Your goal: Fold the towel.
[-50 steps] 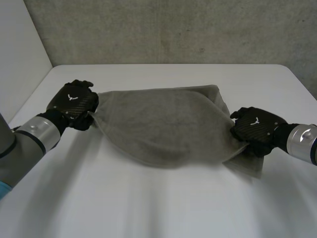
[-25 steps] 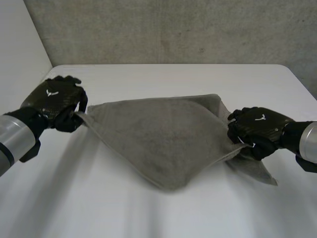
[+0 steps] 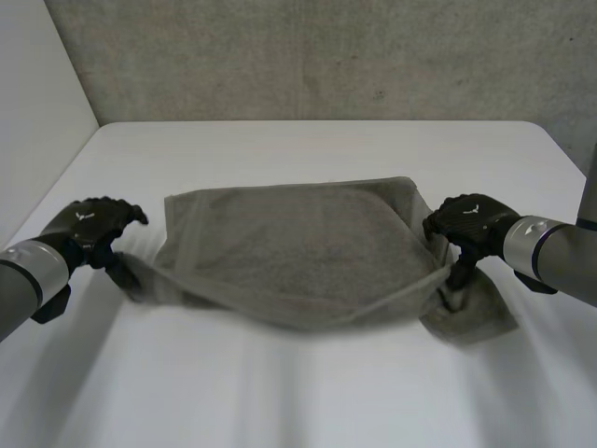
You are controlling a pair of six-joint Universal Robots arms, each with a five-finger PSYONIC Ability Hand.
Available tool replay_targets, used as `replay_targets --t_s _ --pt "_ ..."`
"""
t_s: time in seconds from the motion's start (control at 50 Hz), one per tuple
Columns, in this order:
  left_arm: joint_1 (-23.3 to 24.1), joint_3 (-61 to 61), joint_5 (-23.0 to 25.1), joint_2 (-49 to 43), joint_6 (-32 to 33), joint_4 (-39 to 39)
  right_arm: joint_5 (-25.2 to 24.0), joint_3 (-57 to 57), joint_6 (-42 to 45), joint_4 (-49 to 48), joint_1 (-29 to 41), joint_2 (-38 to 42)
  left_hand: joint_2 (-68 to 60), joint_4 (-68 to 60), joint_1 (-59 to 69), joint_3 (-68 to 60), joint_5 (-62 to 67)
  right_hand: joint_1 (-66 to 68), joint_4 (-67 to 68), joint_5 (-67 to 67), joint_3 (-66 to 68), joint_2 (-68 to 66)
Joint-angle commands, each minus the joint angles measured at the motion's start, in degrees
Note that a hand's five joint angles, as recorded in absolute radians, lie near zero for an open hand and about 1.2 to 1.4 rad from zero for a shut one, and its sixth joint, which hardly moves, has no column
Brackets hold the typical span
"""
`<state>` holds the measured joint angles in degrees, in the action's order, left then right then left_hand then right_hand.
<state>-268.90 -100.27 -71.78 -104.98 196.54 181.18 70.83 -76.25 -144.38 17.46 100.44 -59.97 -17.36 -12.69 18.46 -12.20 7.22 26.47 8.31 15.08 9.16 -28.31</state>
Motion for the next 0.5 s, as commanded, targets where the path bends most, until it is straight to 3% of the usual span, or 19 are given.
replay_targets --t_s 0.02,0.14,0.28,0.5 --pt "0.9 -2.0 0.9 0.5 0.0 -5.9 -1.2 -6.4 -4.4 -0.1 -0.7 -4.1 8.3 2.7 -9.4 2.2 -7.2 -26.5 1.7 -15.1 0.8 28.3" --pt "1.3 -4.5 1.2 4.3 -0.1 -5.9 -2.9 -13.0 -7.4 -2.6 -1.9 -9.5 8.3 2.7 -9.4 2.2 -7.2 -26.5 1.7 -15.1 0.8 28.3" --pt "5.4 -7.8 1.8 9.3 0.0 -5.9 -3.7 -23.1 -9.7 -8.7 -4.7 -17.8 8.3 2.7 -9.4 2.2 -7.2 -26.5 1.7 -15.1 0.8 28.3" --pt "8.3 -10.7 1.7 11.5 0.2 -5.8 -4.0 -32.4 -17.4 -15.5 -10.2 -21.9 8.3 2.7 -9.4 2.2 -7.2 -26.5 1.7 -15.1 0.8 28.3"
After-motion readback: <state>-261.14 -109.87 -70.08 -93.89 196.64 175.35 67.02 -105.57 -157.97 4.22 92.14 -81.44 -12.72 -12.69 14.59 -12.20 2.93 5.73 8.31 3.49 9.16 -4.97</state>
